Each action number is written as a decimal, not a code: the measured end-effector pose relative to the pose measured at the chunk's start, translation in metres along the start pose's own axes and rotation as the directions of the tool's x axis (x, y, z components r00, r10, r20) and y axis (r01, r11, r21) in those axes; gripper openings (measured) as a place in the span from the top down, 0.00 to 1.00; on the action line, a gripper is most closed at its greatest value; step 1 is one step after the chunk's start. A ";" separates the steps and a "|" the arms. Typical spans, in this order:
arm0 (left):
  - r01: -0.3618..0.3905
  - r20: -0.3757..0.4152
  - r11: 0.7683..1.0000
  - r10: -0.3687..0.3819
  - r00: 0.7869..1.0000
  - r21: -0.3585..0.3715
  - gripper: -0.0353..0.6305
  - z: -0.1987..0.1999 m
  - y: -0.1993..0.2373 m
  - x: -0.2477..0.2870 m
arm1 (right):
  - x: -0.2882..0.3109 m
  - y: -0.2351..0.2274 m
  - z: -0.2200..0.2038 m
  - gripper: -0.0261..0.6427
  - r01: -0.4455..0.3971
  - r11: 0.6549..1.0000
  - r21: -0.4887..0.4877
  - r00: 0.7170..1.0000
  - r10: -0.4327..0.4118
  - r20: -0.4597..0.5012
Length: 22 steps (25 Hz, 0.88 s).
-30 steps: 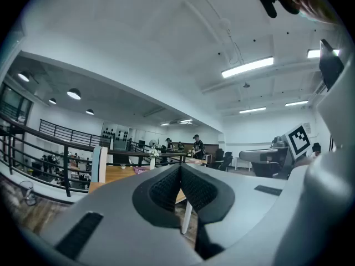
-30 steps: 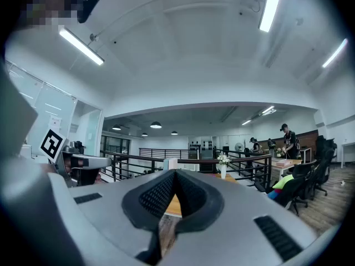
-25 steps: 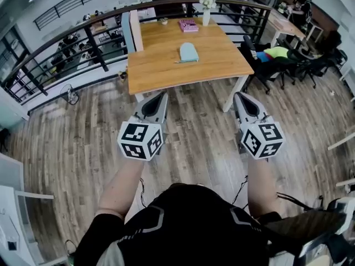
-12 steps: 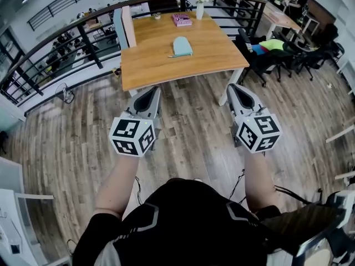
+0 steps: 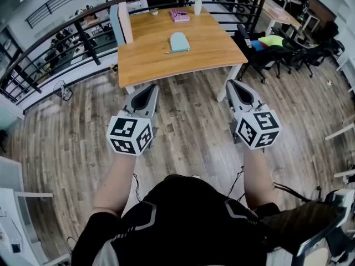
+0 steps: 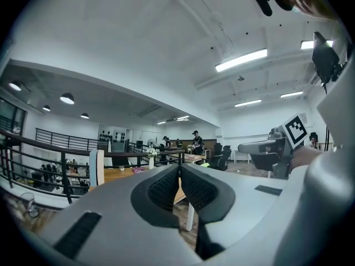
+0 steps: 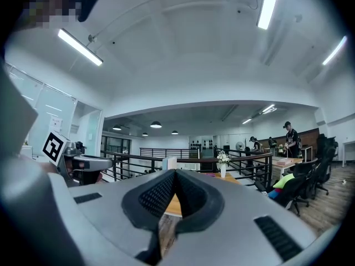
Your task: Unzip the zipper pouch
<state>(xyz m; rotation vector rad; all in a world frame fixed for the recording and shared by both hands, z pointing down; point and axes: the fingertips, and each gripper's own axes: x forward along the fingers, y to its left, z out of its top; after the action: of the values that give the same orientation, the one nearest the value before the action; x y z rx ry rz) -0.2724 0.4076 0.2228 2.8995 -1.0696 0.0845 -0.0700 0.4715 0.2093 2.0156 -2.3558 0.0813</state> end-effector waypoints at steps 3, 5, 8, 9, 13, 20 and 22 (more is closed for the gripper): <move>-0.005 0.005 1.000 0.005 1.000 0.011 0.90 0.001 -0.002 0.003 | 0.000 -0.003 0.000 0.94 -0.011 1.000 -0.007 1.000 0.011 0.003; -0.010 0.008 1.000 0.009 1.000 0.010 0.90 0.002 -0.003 0.005 | 0.001 -0.003 0.000 0.94 -0.021 1.000 -0.013 1.000 0.021 0.006; -0.009 0.009 1.000 0.009 1.000 0.001 0.76 0.003 -0.005 0.008 | 0.003 -0.005 0.000 0.87 -0.032 0.999 -0.024 0.999 0.032 0.003; -0.009 0.010 1.000 0.009 1.000 -0.006 0.73 0.002 -0.005 0.009 | 0.003 -0.007 0.001 0.84 -0.030 0.999 -0.024 0.999 0.031 0.008; -0.005 0.020 1.000 0.006 1.000 -0.011 0.60 0.002 -0.010 0.013 | 0.000 -0.016 0.000 0.70 -0.036 0.999 -0.011 0.999 0.037 0.021; -0.005 0.029 1.000 0.005 1.000 -0.008 0.59 0.000 -0.021 0.030 | 0.000 -0.034 -0.003 0.58 -0.050 0.998 -0.031 0.999 0.051 0.014; 0.000 0.034 1.000 0.000 0.999 -0.001 0.59 0.002 -0.026 0.036 | 0.000 -0.041 -0.003 0.58 -0.062 0.997 -0.035 0.998 0.062 0.014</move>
<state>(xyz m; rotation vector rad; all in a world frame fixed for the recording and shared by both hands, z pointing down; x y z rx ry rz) -0.2277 0.4039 0.2229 2.9106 -1.0741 0.0346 -0.0294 0.4656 0.2131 1.9350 -2.4114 0.0278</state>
